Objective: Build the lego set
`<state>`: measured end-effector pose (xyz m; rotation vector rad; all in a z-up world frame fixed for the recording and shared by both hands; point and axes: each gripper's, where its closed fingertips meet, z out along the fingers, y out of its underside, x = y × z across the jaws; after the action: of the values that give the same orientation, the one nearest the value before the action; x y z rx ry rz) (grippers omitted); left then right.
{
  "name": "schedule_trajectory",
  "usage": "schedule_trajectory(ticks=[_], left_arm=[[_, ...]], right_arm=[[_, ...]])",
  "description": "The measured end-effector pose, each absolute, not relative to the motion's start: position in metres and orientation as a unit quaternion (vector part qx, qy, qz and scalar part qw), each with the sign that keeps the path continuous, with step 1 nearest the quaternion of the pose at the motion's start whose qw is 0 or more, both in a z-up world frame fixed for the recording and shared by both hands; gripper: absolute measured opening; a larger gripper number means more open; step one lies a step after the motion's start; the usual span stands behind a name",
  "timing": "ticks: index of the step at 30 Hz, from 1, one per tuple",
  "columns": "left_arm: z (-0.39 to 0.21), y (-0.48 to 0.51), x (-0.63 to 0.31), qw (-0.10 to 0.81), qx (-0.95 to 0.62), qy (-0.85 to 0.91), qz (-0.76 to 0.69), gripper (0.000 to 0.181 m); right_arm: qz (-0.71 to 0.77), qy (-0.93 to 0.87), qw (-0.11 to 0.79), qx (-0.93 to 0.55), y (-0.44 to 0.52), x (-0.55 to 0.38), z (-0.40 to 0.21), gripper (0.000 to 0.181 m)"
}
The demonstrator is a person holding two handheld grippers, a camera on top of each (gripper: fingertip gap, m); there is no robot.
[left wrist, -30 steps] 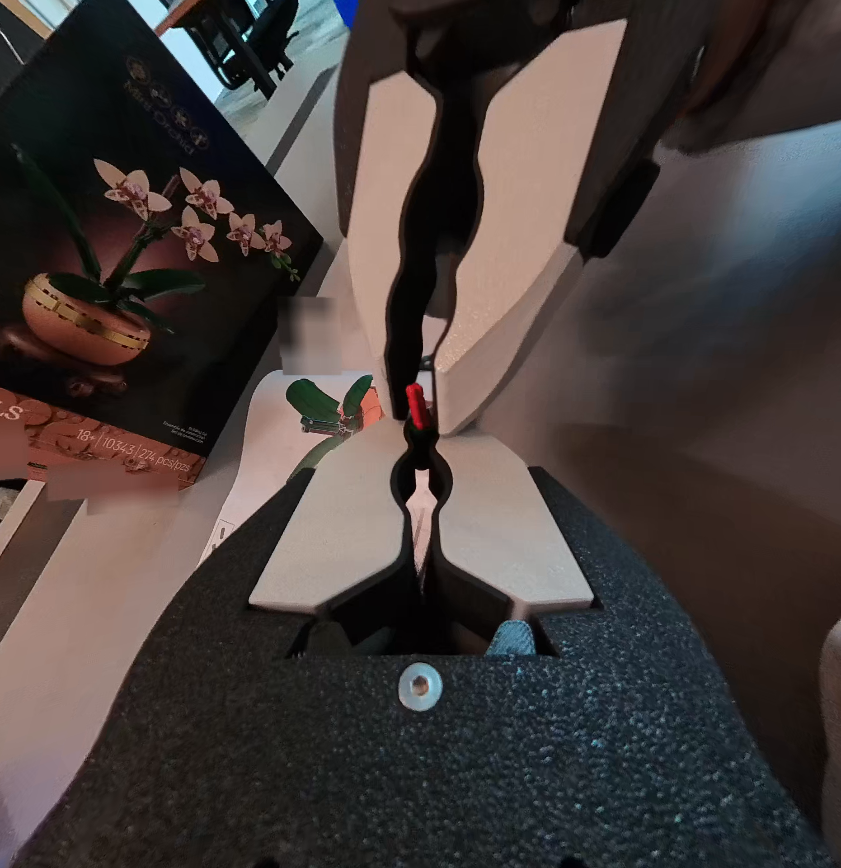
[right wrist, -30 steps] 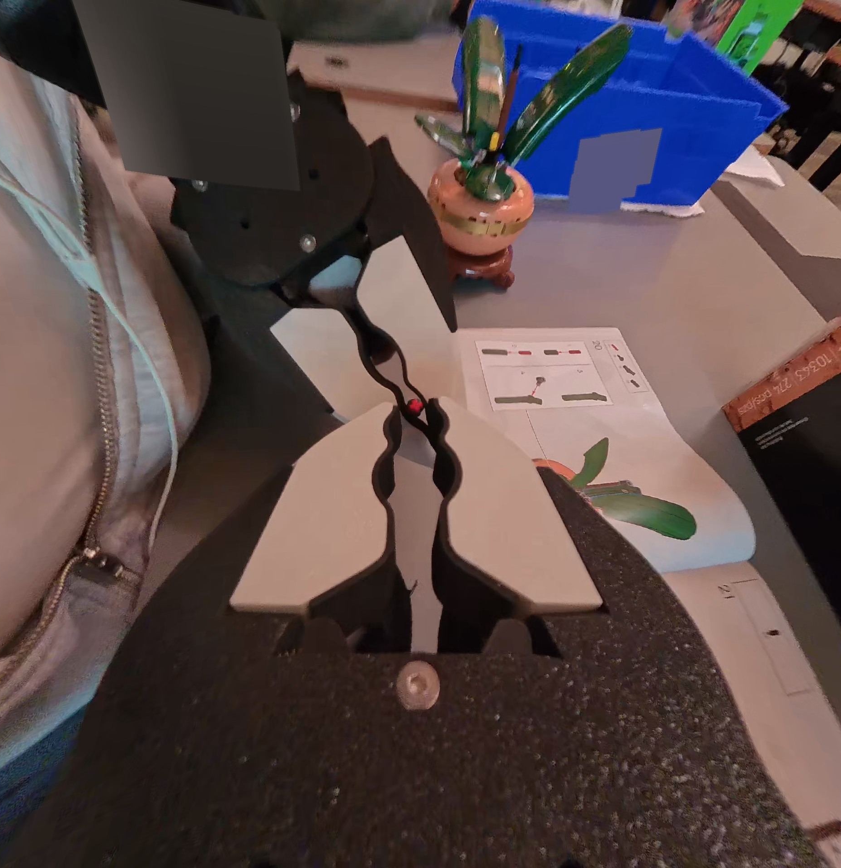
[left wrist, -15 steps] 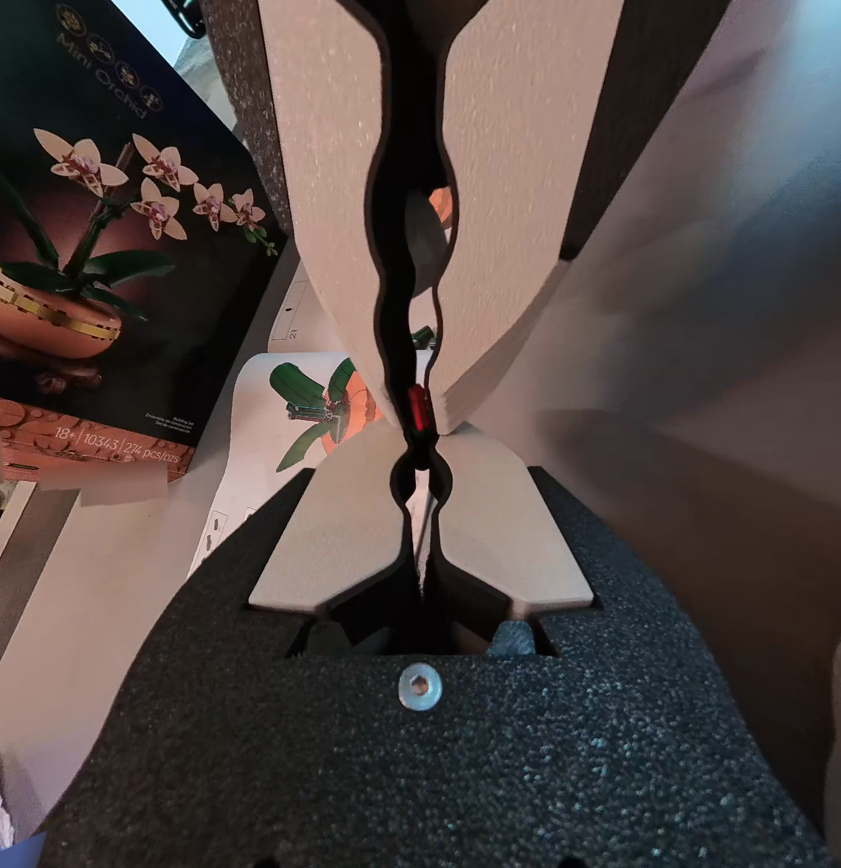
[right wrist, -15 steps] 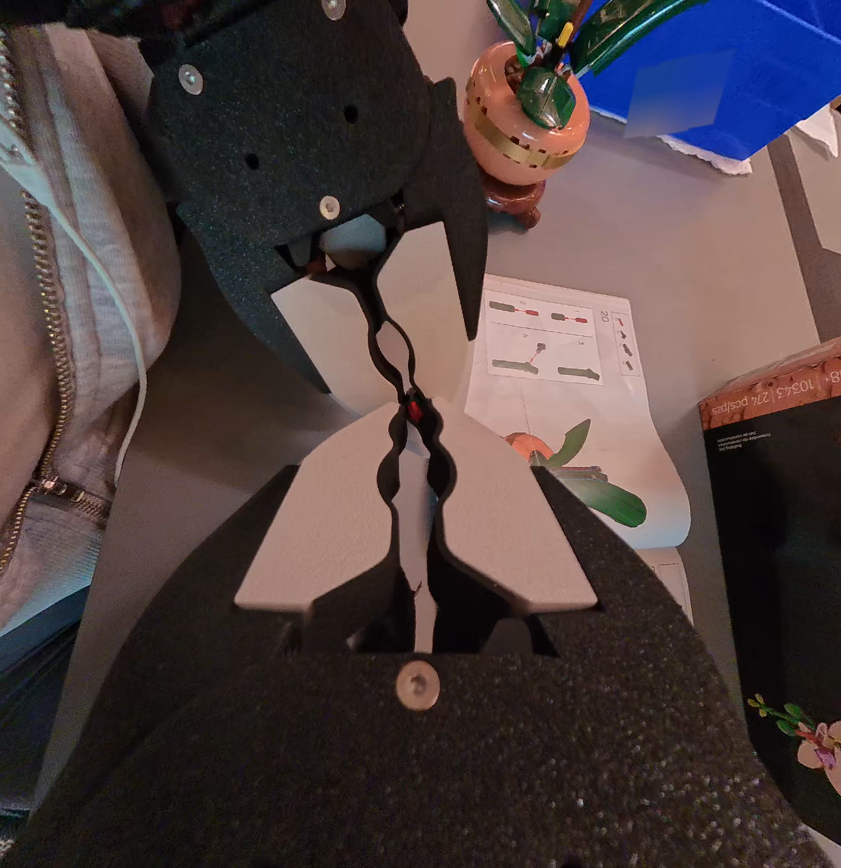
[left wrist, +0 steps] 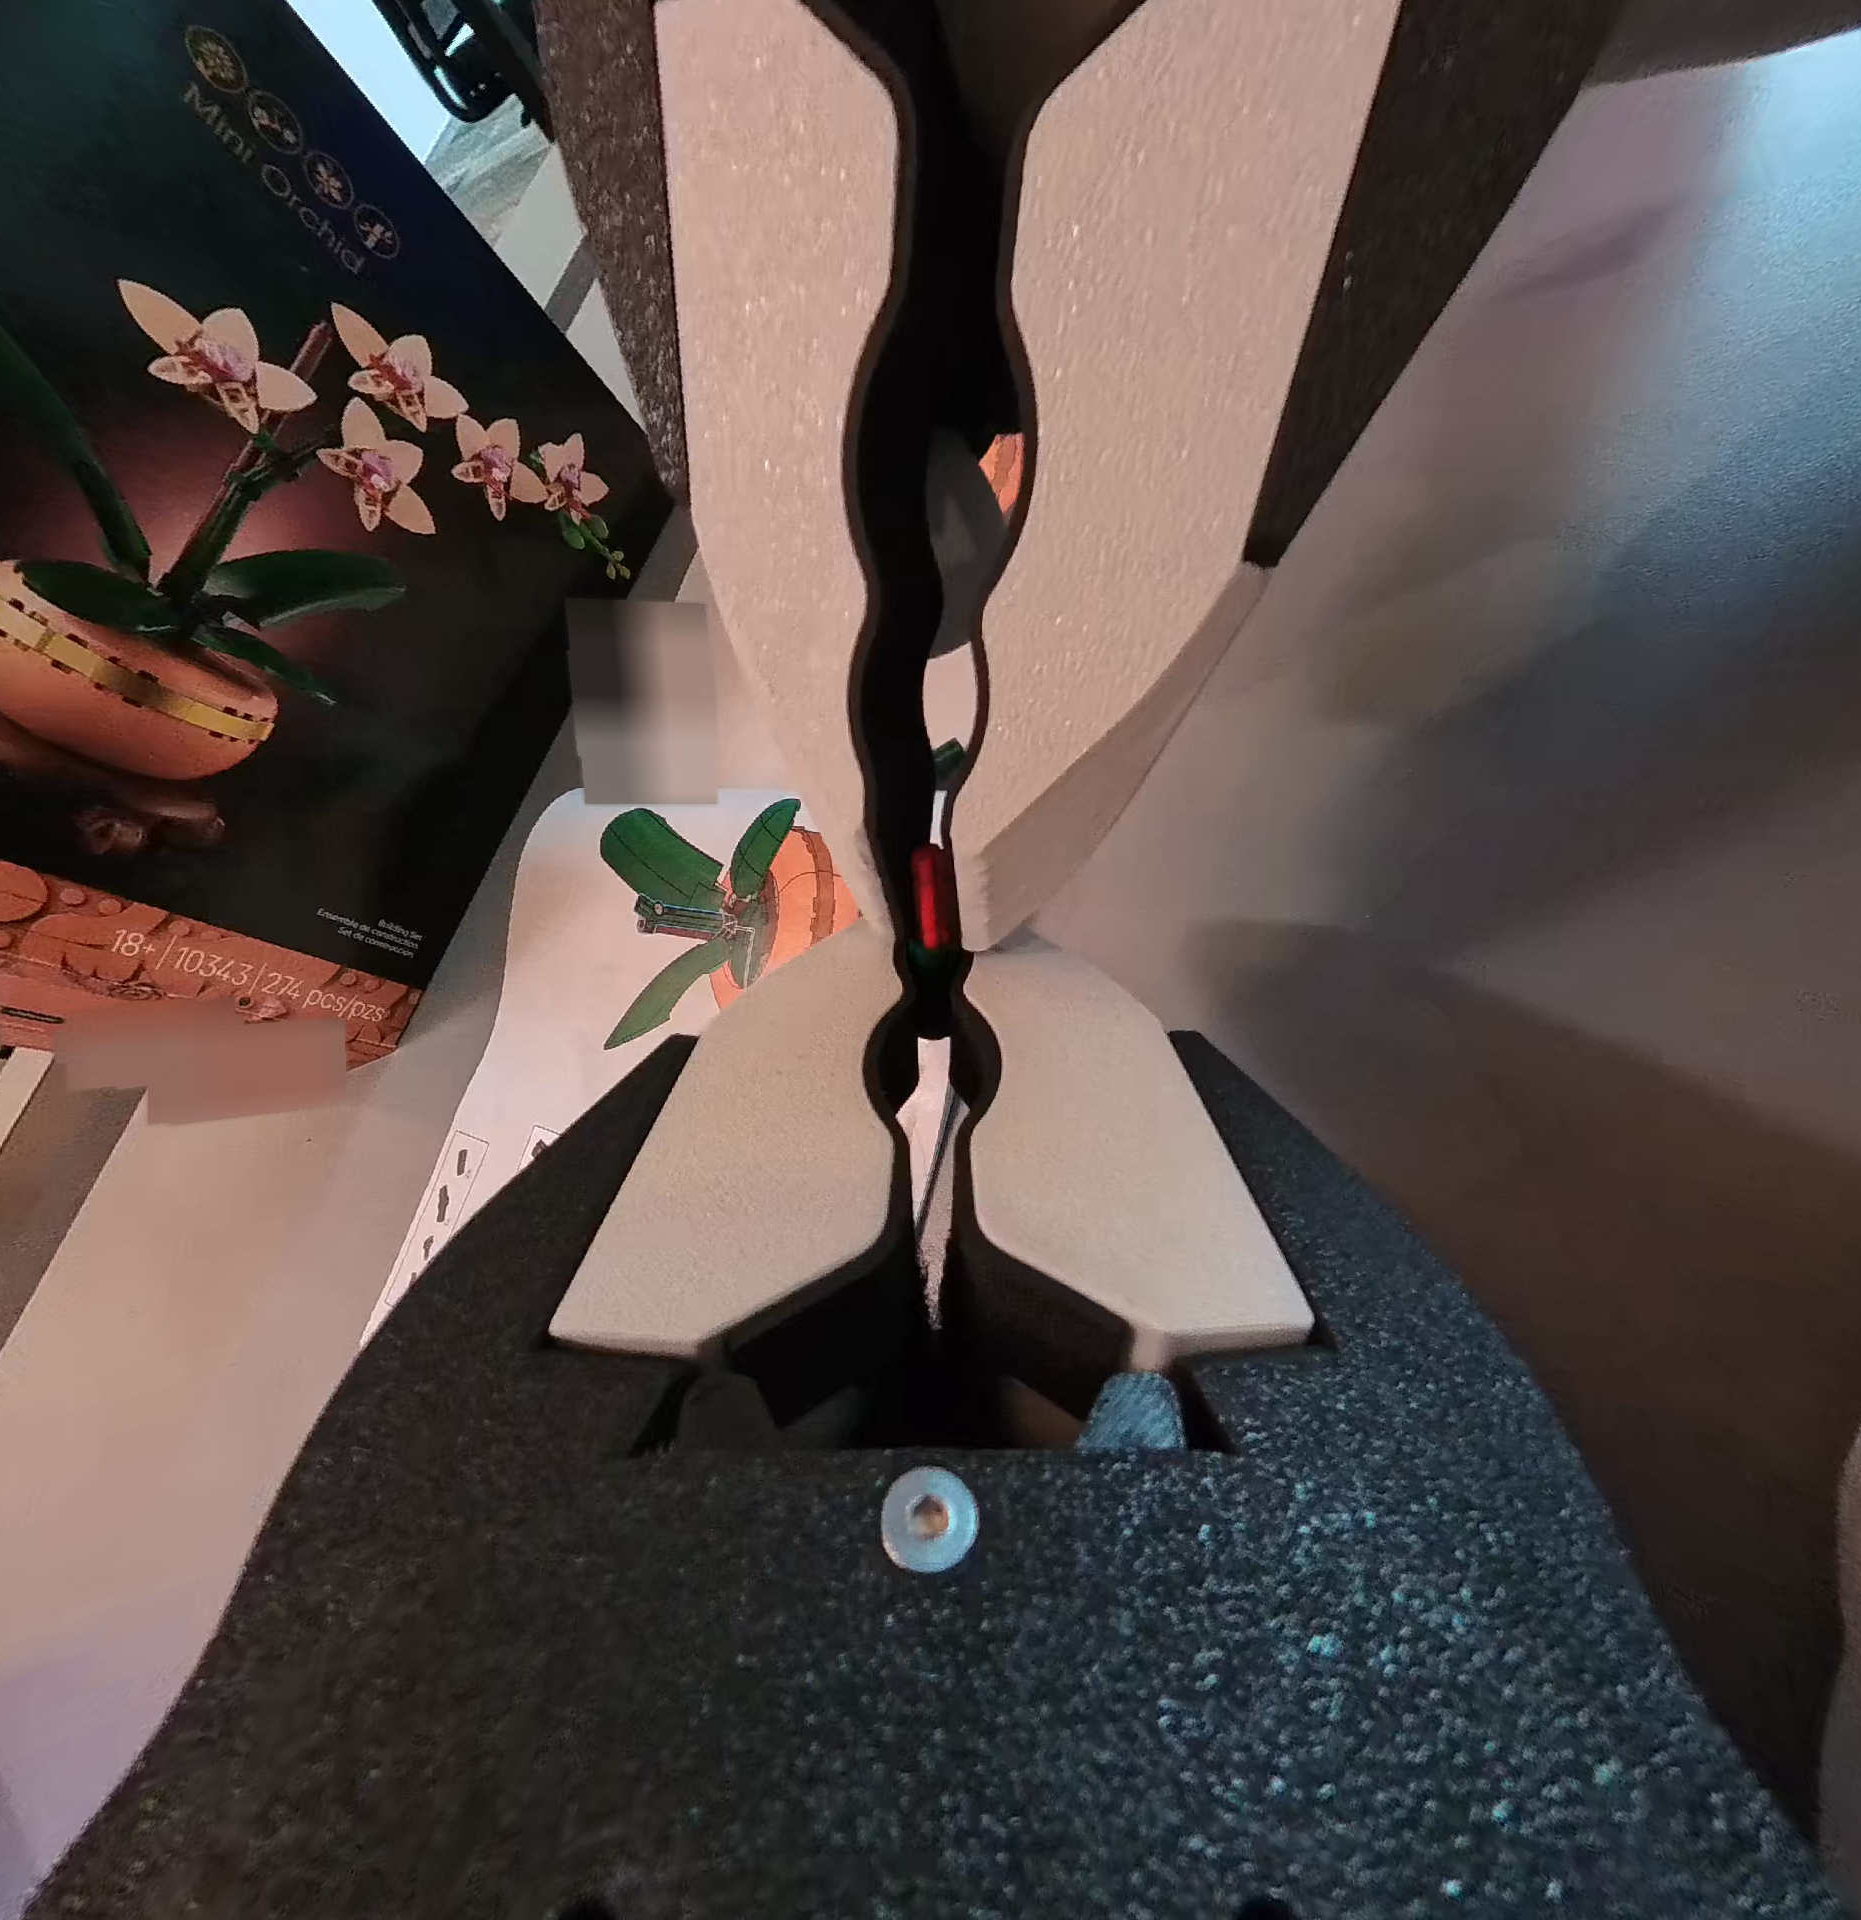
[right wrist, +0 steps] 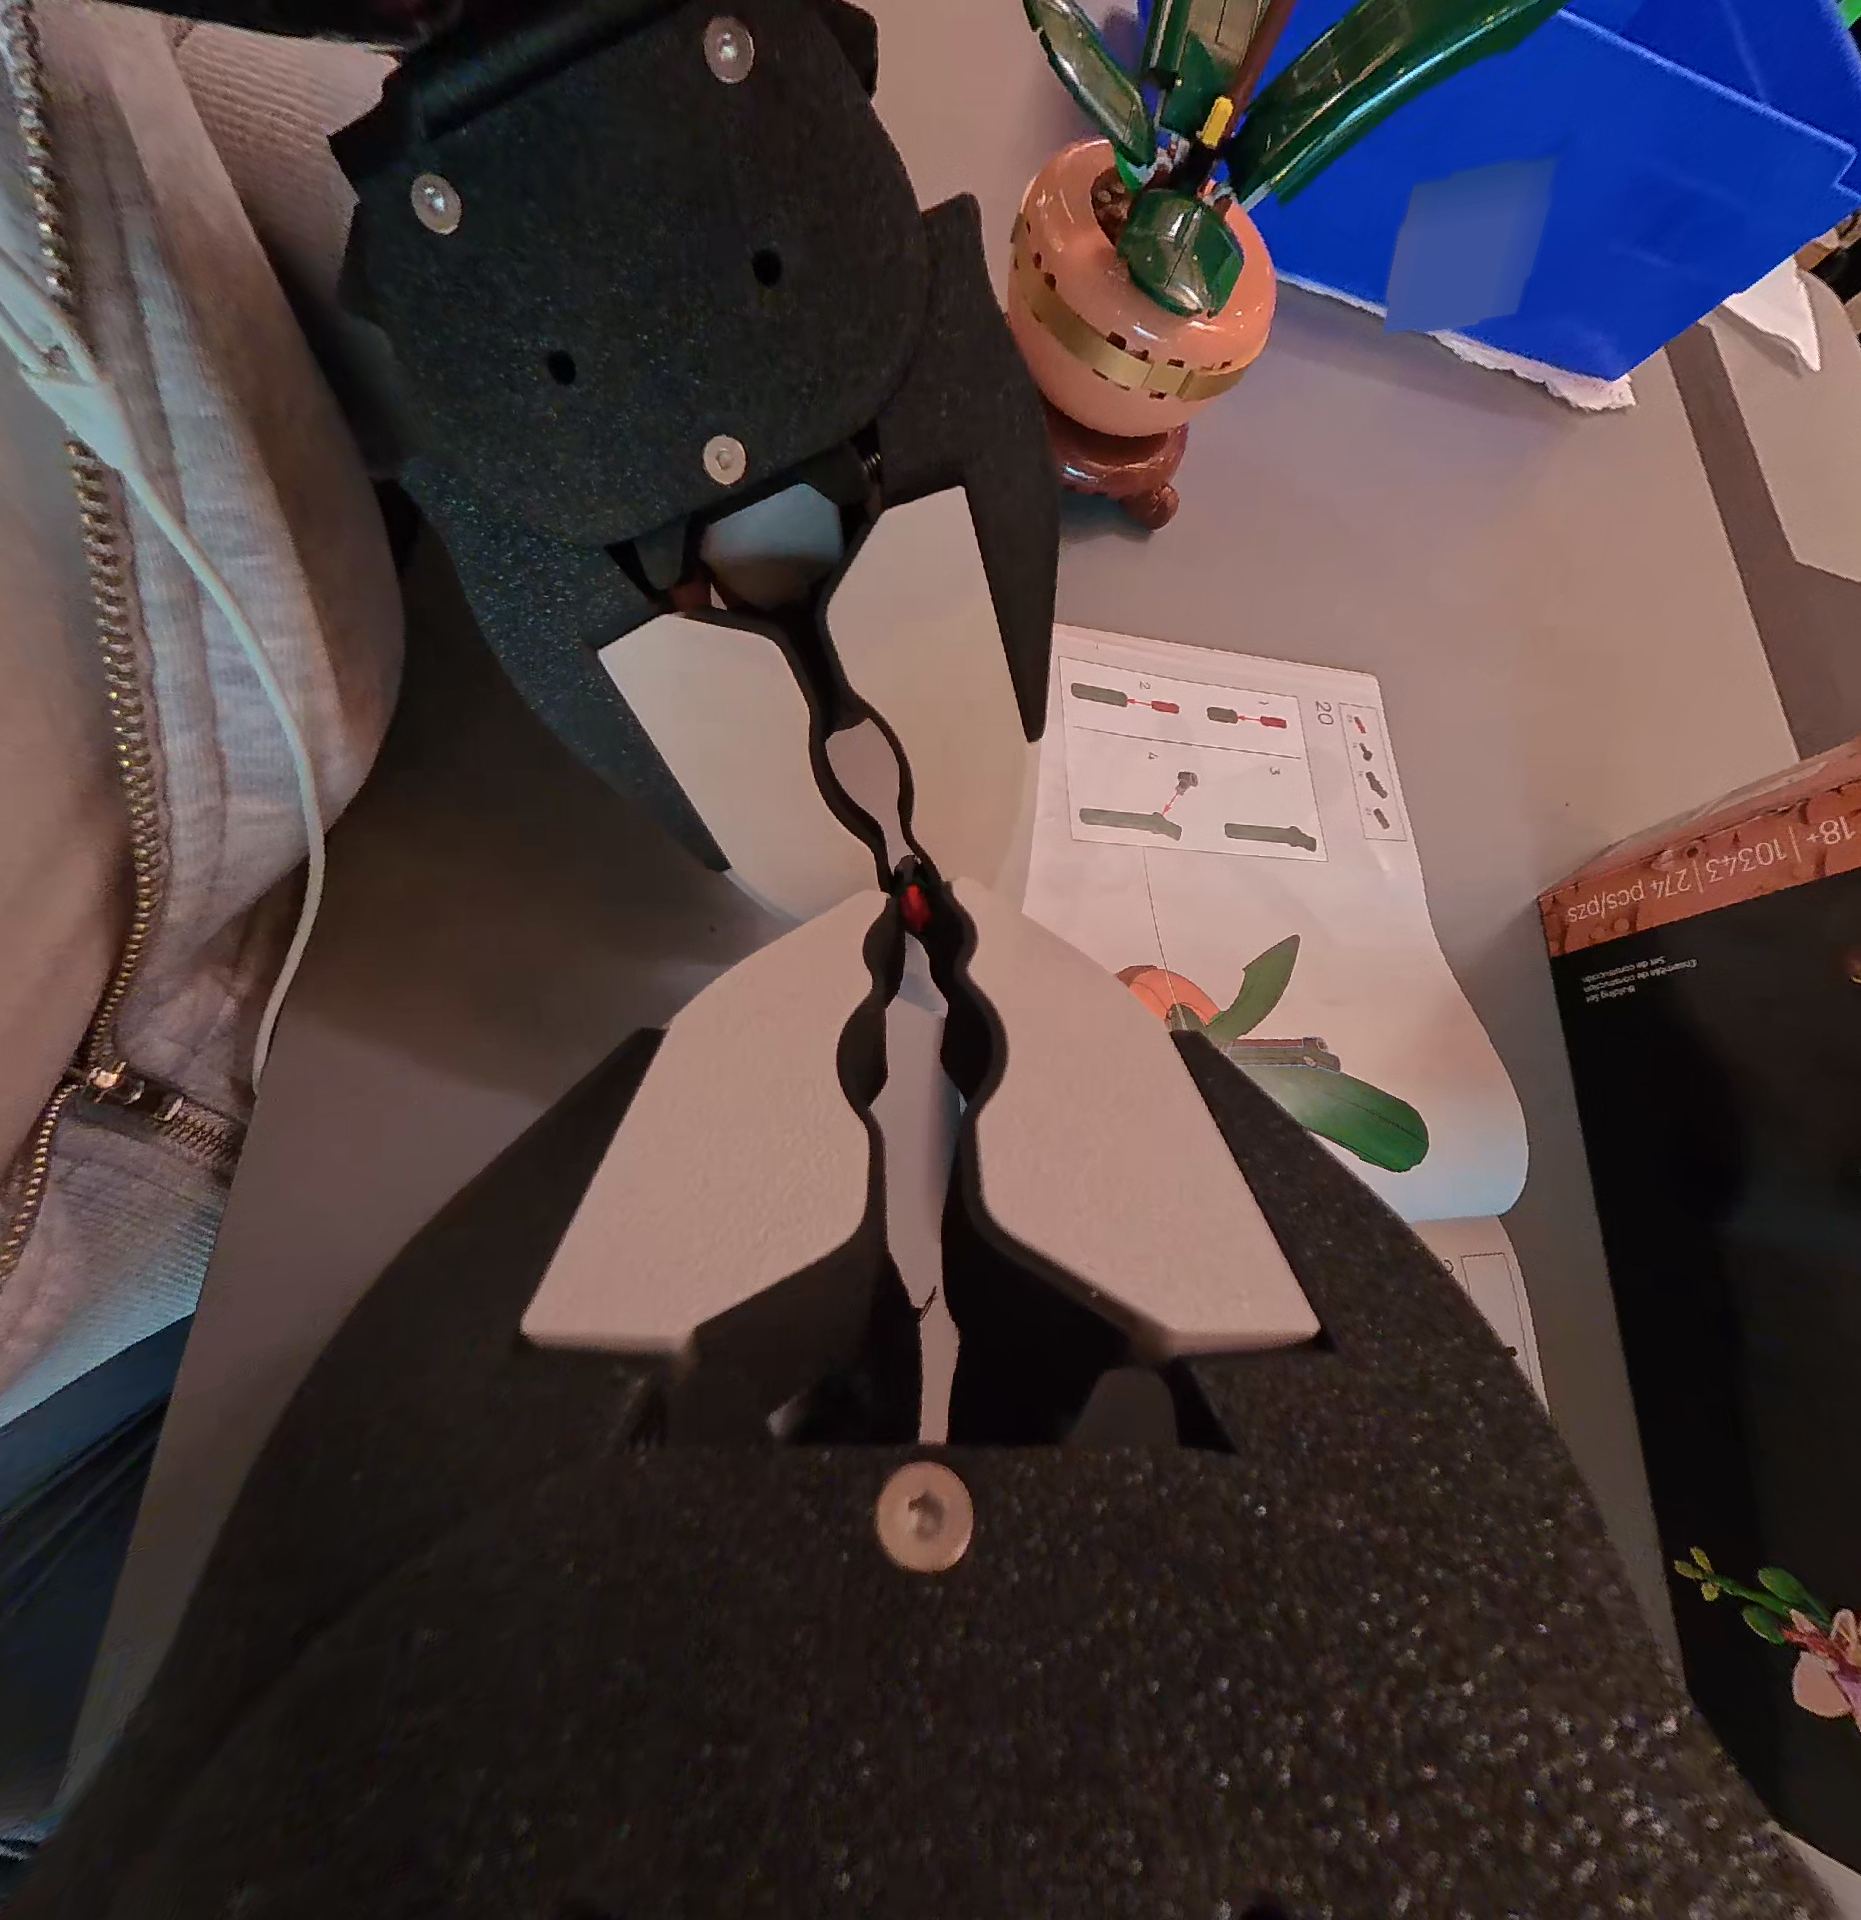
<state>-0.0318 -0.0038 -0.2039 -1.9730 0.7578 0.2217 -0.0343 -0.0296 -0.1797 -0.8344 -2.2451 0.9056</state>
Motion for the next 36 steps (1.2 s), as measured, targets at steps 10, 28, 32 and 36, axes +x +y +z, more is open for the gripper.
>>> schedule_trajectory(ticks=[10, 28, 32, 36], left_arm=[[-0.2055, -0.0036, -0.0325, 0.488, -0.812, 0.308, 0.088, 0.000], [-0.2004, -0.0064, -0.0269, 0.511, -0.800, 0.309, 0.057, 0.000], [-0.1997, -0.0064, -0.0270, 0.514, -0.799, 0.307, 0.055, 0.000], [-0.2006, -0.0060, -0.0262, 0.516, -0.799, 0.305, 0.050, 0.000]], right_arm=[[0.341, -0.837, 0.287, -0.317, -0.0267, -0.0331, -0.1804, 0.004], [0.373, -0.831, 0.264, -0.318, -0.0310, -0.0325, -0.1775, 0.009], [0.369, -0.836, 0.258, -0.314, -0.0326, -0.0318, -0.1783, 0.008], [0.362, -0.841, 0.255, -0.310, -0.0324, -0.0316, -0.1788, 0.006]])
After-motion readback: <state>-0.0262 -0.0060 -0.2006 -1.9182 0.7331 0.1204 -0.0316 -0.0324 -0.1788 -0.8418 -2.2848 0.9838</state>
